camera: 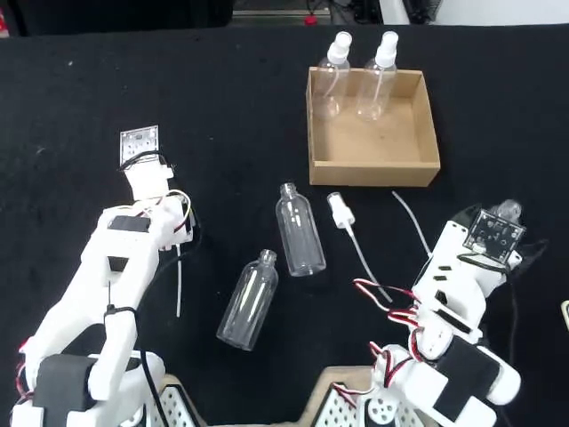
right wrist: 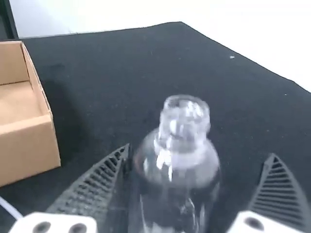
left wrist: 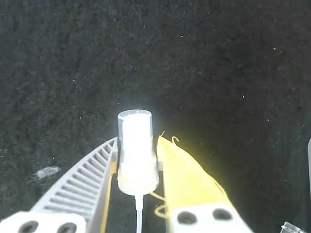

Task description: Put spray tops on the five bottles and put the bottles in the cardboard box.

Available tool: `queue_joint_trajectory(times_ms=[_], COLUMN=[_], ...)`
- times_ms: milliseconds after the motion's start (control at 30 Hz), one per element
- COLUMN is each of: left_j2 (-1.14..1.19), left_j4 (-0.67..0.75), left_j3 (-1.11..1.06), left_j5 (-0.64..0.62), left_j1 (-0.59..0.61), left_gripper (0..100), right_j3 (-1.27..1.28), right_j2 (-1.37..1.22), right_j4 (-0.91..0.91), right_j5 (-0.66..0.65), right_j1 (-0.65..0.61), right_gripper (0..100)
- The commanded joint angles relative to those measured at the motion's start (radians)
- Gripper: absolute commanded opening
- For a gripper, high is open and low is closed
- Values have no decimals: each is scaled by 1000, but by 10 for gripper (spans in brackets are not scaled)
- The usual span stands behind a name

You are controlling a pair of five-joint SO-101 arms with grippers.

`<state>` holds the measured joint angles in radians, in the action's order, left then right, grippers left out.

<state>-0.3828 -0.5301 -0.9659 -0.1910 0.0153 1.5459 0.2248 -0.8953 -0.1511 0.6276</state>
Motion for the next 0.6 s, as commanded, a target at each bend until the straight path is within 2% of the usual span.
queue_joint_trajectory(times_ms=[0, 433, 567], left_j2=[-40, -40, -40], left_j4=[21, 21, 21], left_j3=[5, 8, 10], left_j5=[-8, -8, -8], left_j1=[-2, -1, -1], left_gripper=[30, 30, 30], right_j3=[4, 27, 85], right_j2=[54, 54, 127], right_j4=[-6, -17, -18], right_j5=[6, 5, 0], right_j1=[18, 14, 14], right_gripper=[385, 385, 385])
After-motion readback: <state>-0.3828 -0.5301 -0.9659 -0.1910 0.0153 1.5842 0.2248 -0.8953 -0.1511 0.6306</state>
